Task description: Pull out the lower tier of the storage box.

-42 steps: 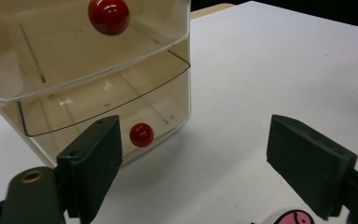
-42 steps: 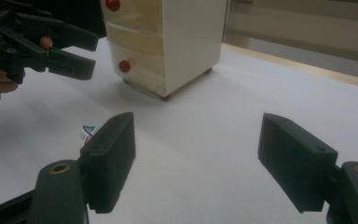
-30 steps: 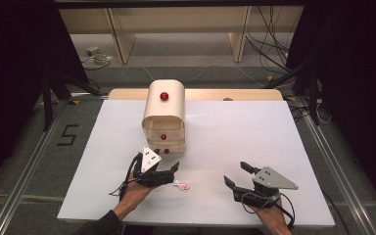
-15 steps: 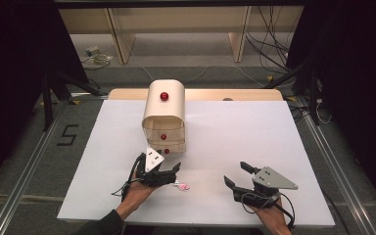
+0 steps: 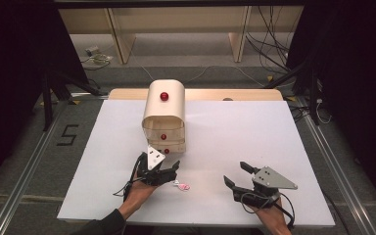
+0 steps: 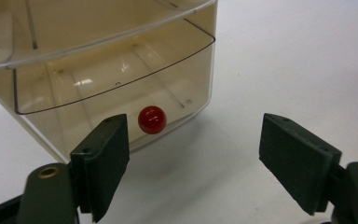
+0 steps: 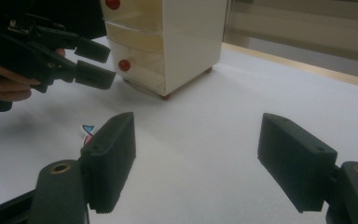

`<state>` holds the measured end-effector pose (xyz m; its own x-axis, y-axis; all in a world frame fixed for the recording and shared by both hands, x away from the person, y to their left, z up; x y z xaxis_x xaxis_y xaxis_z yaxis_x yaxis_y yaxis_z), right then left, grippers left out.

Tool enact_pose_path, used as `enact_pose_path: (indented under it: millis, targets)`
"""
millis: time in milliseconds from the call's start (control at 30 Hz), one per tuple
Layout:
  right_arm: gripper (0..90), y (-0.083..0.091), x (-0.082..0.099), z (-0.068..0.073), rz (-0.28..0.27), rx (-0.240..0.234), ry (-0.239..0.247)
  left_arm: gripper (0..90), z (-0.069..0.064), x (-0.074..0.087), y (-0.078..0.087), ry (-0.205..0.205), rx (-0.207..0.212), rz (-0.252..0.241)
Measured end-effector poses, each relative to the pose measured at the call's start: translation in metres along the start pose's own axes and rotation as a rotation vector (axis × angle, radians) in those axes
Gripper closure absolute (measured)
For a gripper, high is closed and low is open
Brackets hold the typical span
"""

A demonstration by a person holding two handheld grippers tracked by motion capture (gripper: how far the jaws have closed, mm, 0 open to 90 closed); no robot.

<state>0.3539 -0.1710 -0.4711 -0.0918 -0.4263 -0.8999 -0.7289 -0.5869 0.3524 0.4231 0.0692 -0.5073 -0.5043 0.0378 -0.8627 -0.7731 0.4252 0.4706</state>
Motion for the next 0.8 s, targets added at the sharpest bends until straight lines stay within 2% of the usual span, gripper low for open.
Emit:
enact_pose_path:
  millis: [333,800]
  targets:
    - [28.9,-0.0002,0.0000,-0.0001,0.000,-0.003,0.005,28.7,-0.0002,0.0029,-0.0052,-0.002,-0.028,0.011]
    - [29.3,-0.0005,-0.0002,0.0004,-0.004,-0.005,0.008,31.0,-0.0026,0.0038,-0.0084,-0.003,-0.032,0.008]
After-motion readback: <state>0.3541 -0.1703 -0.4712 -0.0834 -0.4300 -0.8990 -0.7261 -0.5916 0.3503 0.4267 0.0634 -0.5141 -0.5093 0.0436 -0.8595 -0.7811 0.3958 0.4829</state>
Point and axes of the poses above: each handheld gripper's, and its own axes: y roughly backward along the jaws, x roughly out of its underside, z roughly to its left, the point moved 8 cm from there along -y, roughly forward along the jaws, and after that the axes turned 15 degrees about y, right-handed, at the moved point
